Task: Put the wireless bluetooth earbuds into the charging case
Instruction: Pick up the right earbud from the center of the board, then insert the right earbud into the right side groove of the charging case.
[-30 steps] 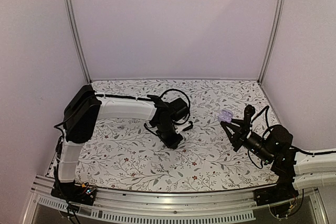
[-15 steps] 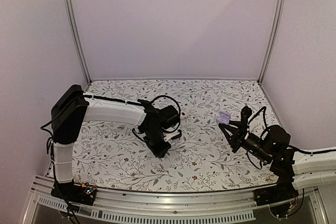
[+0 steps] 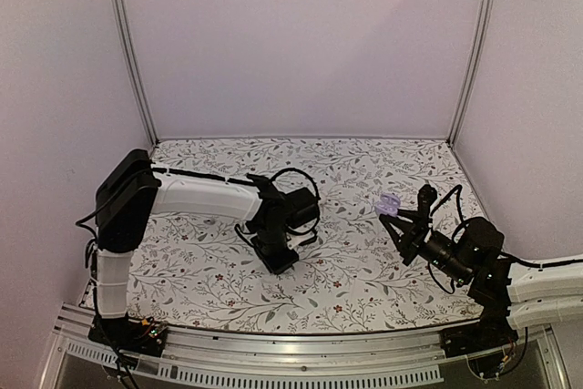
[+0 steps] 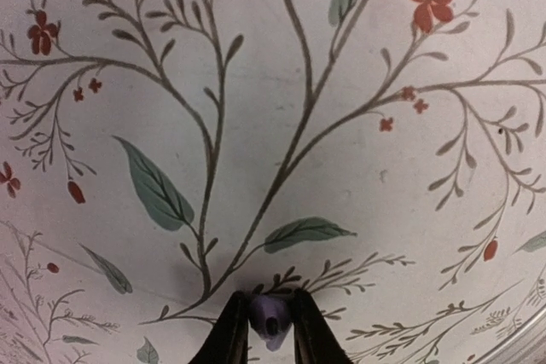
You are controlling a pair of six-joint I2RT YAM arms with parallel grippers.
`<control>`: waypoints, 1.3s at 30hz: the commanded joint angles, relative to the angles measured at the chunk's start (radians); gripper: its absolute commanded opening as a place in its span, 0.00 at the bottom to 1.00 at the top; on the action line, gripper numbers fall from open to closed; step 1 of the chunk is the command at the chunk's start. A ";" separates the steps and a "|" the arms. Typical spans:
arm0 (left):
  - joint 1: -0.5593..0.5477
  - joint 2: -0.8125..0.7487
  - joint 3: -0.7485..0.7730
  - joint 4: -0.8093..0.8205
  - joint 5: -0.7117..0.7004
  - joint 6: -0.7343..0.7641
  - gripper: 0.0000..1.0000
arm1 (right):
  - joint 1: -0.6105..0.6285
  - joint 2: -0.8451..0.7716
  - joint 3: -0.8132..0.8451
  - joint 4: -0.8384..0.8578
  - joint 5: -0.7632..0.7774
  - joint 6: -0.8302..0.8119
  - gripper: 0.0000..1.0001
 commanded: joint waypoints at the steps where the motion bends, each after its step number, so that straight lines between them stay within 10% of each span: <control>1: -0.023 0.090 -0.024 -0.091 -0.035 0.003 0.16 | -0.006 0.000 0.016 0.016 0.002 -0.007 0.00; 17: 0.022 -0.150 -0.067 0.187 -0.001 -0.035 0.08 | -0.008 0.008 0.027 0.032 -0.009 -0.044 0.00; 32: -0.008 -0.705 -0.434 1.085 0.109 -0.049 0.05 | -0.008 0.143 0.099 0.230 -0.184 -0.172 0.00; 39: -0.096 -0.727 -0.476 1.248 0.074 0.019 0.05 | -0.004 0.262 0.138 0.371 -0.273 -0.197 0.00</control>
